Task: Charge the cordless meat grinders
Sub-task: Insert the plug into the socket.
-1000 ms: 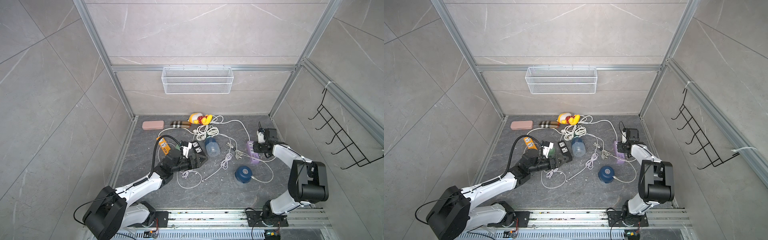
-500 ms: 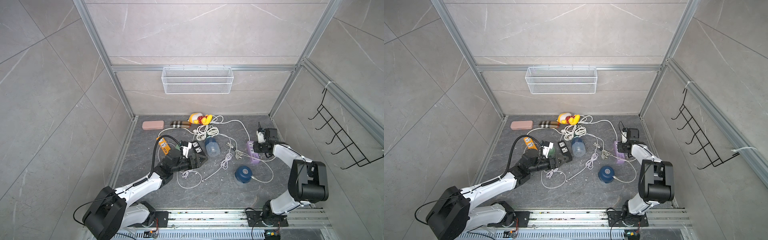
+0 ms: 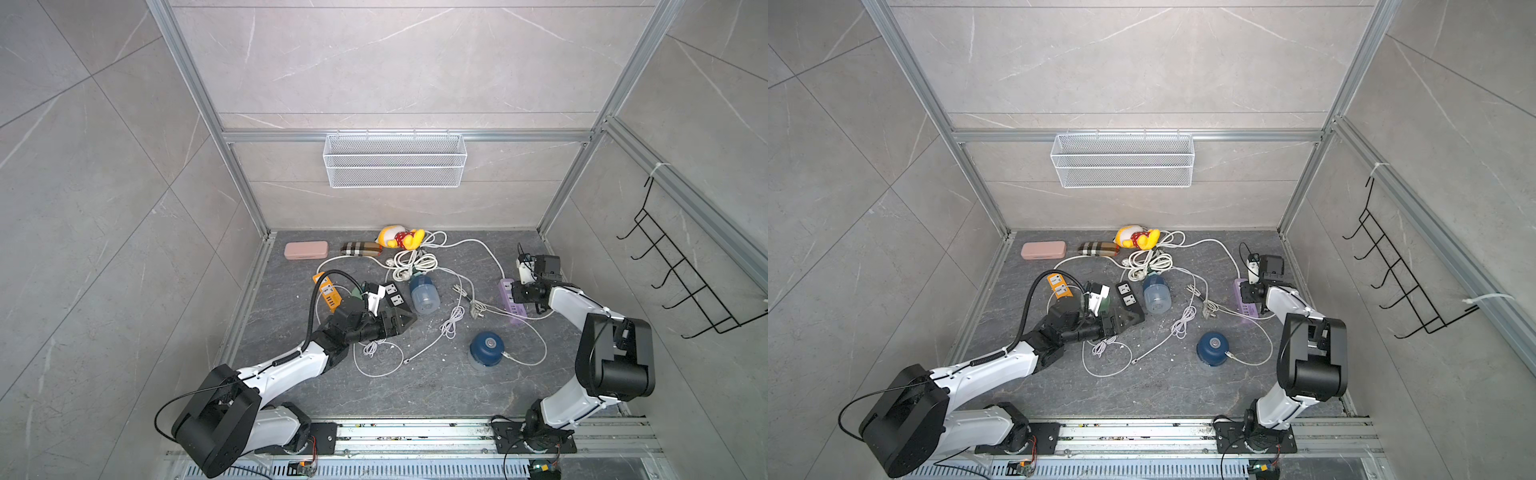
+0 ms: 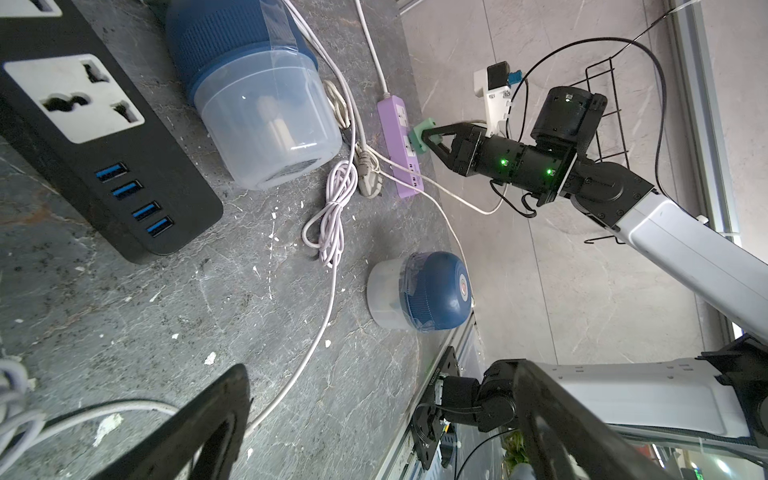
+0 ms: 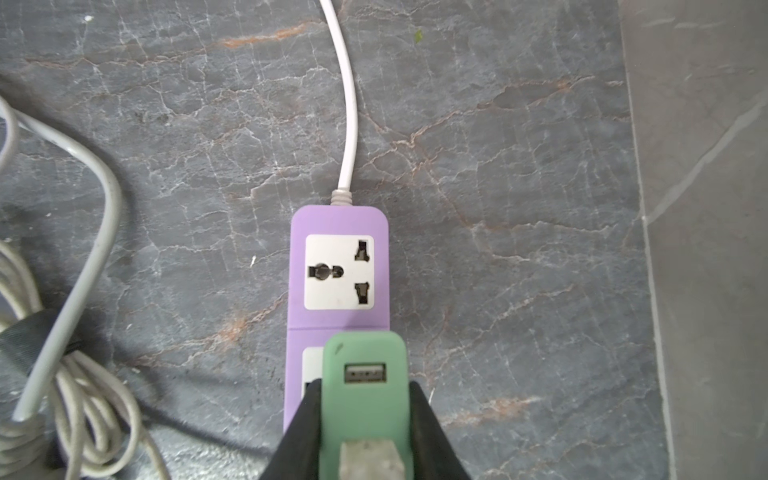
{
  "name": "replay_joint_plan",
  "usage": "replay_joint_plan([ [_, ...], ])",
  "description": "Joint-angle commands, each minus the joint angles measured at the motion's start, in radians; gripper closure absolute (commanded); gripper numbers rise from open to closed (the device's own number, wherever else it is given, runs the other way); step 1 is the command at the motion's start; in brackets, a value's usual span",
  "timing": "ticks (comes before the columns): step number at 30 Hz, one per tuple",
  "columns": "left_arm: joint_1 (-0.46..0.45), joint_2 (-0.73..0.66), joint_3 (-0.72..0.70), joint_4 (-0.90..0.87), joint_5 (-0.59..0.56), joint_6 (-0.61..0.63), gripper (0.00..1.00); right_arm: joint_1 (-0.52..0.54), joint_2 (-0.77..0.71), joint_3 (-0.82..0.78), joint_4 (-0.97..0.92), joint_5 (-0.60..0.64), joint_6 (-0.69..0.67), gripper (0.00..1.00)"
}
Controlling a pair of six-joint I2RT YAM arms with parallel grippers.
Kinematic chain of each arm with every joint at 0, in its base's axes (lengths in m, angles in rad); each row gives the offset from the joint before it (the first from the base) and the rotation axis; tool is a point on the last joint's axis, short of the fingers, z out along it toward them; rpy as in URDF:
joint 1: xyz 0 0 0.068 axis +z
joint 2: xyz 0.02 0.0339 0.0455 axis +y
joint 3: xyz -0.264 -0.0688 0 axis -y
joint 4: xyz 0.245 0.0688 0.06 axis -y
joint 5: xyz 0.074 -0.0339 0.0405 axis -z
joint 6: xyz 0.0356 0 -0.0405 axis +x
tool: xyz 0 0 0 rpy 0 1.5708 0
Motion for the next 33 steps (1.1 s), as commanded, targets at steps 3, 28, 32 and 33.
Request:
replay_joint_plan([
  [3, 0.001, 0.0, 0.046, 0.042, 0.007, 0.01, 0.01, -0.018, 0.08, -0.068, -0.039, 0.06, -0.044, 1.0],
  [28, 0.003, 0.019, 0.065, 0.053, 0.019, 0.02, 0.01, -0.037, 0.136, -0.076, -0.052, 0.055, -0.054, 0.74],
  [32, 0.003, 0.01, 0.062, 0.054, 0.019, 0.02, 0.01, -0.038, 0.11, -0.063, -0.058, 0.056, -0.046, 0.6],
  [33, 0.003, 0.009, 0.06, 0.053, 0.019, 0.019, 0.01, -0.037, 0.107, -0.058, -0.062, 0.06, -0.043, 0.58],
])
